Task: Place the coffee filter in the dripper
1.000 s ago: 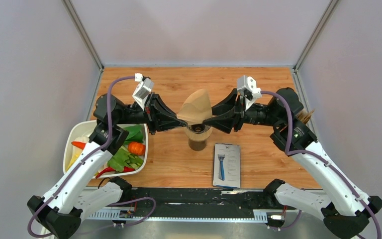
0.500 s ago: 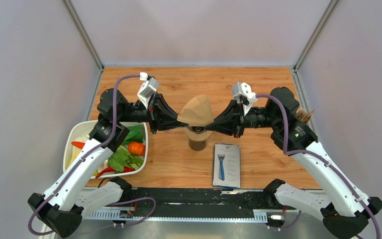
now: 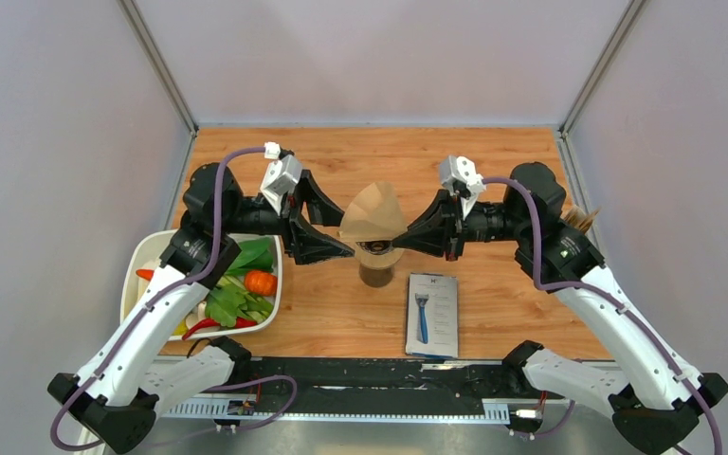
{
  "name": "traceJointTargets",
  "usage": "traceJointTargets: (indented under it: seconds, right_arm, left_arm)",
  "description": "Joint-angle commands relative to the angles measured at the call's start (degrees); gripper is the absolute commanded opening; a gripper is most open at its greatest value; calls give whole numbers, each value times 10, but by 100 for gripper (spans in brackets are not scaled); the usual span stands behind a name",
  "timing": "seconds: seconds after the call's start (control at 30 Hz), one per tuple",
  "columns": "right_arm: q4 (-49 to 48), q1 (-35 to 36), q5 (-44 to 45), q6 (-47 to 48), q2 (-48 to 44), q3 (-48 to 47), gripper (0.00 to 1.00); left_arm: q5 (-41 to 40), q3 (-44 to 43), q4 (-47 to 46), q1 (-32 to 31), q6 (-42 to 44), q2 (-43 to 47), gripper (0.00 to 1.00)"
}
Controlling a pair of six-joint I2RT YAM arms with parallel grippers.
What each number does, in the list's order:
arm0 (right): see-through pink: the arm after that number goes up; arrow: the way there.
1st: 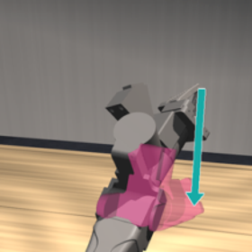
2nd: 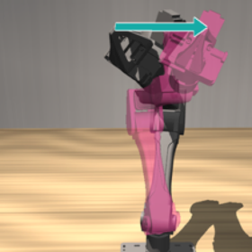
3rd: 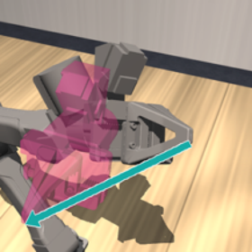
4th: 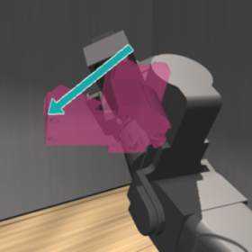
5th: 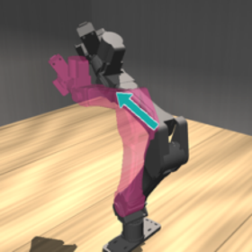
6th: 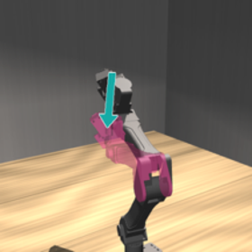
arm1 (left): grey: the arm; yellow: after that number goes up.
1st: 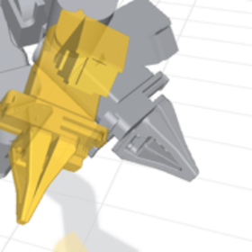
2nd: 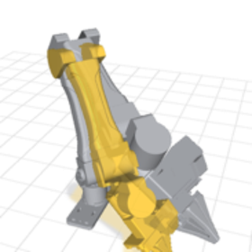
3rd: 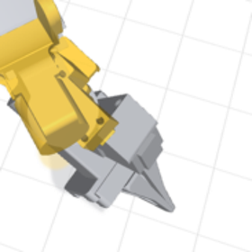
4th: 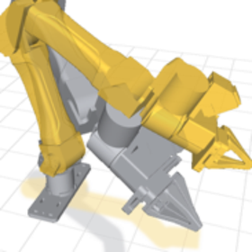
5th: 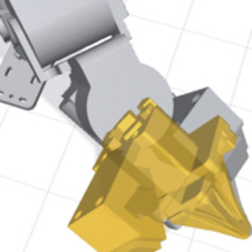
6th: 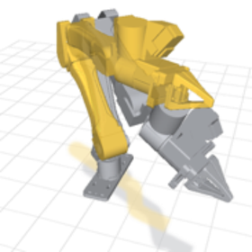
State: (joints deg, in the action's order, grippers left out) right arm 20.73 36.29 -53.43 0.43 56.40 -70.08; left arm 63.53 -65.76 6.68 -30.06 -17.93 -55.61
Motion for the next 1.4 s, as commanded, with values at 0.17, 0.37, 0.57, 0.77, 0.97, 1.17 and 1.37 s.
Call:
traceJointTargets:
  seconds: [0.17,0.37,0.57,0.77,0.97,1.17,1.37]
  right_arm:
    - [-86,-1,-15,-58,10,1,0]
    - [-99,0,-22,-64,-2,17,0]
    - [-101,0,-27,-61,-13,24,1]
    - [-100,0,-7,-52,-11,6,58]
    - [-101,0,-12,-51,13,-32,69]
    - [-101,0,6,-47,25,-51,6]
    - [-101,0,16,-49,28,-59,54]
  left_arm:
    - [-59,32,-123,-42,-53,25,67]
    - [-94,30,-169,-51,-106,19,68]
    - [-82,34,-191,-51,-131,10,27]
    - [-72,39,-173,-51,-116,8,0]
    - [-61,36,-148,-51,-101,0,0]
    - [-60,29,-115,-52,-72,-5,0]
    - [-58,23,-84,-52,-44,-2,0]
